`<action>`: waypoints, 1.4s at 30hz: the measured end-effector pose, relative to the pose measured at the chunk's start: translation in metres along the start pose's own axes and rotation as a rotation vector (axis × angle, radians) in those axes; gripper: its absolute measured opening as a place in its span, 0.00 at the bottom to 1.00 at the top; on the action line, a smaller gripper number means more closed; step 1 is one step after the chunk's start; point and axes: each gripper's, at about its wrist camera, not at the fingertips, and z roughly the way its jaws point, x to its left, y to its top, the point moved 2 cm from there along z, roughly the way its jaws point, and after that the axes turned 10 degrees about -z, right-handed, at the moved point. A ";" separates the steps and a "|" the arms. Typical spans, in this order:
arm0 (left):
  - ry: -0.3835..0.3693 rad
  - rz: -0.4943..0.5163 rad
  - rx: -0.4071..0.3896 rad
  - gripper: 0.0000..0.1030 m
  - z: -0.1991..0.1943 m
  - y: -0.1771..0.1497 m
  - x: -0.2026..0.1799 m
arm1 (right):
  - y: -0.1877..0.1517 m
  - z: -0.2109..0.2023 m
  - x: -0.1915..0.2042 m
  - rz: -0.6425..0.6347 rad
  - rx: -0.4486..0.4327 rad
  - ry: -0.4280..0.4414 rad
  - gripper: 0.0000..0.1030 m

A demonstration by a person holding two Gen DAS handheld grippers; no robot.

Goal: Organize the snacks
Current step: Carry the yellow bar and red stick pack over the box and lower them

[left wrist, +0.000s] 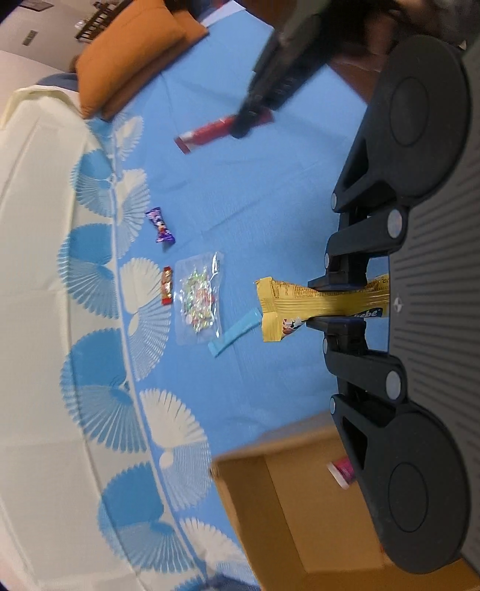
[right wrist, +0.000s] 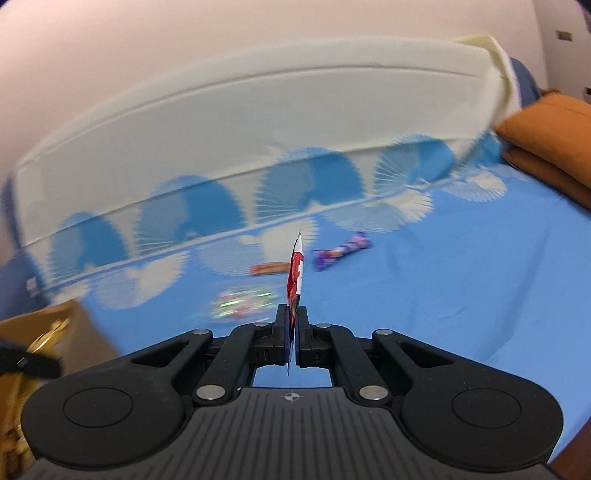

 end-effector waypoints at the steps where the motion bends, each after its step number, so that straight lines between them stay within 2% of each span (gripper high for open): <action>1: 0.006 -0.006 -0.011 0.13 -0.013 -0.005 0.006 | 0.001 -0.011 0.012 -0.019 -0.002 0.021 0.03; 7: 0.071 -0.067 -0.073 0.13 -0.082 -0.049 0.049 | -0.002 -0.083 0.098 -0.128 0.003 0.208 0.03; 11: 0.107 -0.134 -0.081 0.13 -0.117 -0.084 0.085 | -0.010 -0.119 0.148 -0.177 0.031 0.343 0.03; 16: 0.147 -0.185 -0.094 0.13 -0.148 -0.124 0.122 | -0.023 -0.148 0.200 -0.231 0.077 0.440 0.03; 21: 0.164 -0.244 -0.091 0.13 -0.164 -0.164 0.148 | -0.035 -0.162 0.229 -0.301 0.123 0.464 0.03; 24: 0.167 -0.253 -0.093 0.13 -0.170 -0.179 0.154 | -0.038 -0.176 0.240 -0.336 0.117 0.462 0.03; 30: 0.153 -0.258 -0.119 0.13 -0.177 -0.187 0.156 | -0.041 -0.187 0.248 -0.380 0.107 0.448 0.03; 42: 0.151 -0.297 -0.118 0.13 -0.183 -0.197 0.163 | -0.044 -0.197 0.255 -0.407 0.098 0.438 0.03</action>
